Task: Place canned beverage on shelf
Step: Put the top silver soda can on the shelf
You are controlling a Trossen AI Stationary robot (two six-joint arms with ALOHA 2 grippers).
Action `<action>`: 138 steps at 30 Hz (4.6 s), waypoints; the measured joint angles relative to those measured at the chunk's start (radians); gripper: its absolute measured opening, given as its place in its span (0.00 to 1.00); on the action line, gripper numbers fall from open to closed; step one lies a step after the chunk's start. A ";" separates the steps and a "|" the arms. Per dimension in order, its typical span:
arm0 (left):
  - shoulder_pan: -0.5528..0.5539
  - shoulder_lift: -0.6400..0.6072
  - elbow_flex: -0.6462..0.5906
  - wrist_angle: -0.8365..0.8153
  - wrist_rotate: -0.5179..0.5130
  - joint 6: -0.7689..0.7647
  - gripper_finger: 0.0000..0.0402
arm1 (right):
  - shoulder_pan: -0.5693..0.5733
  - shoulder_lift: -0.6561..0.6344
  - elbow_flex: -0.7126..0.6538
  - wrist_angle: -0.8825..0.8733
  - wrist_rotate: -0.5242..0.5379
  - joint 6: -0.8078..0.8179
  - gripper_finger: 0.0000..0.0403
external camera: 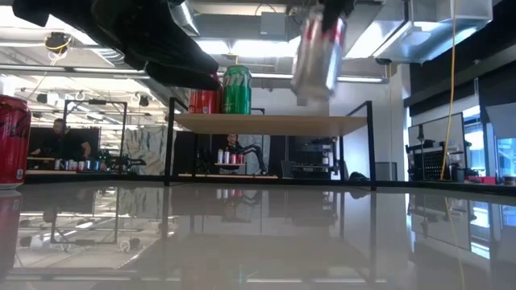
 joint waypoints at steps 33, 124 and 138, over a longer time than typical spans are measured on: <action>0.142 0.000 0.000 -0.023 0.088 0.138 0.89 | -0.599 0.278 0.446 0.036 -0.150 -0.473 0.71; 0.130 0.000 0.000 -0.035 0.105 0.144 0.89 | -0.626 -0.001 -0.013 0.224 -0.227 -0.517 0.51; 0.138 0.000 0.000 -0.034 0.101 0.136 0.89 | -0.657 -0.267 -0.758 1.077 -0.237 -0.514 0.35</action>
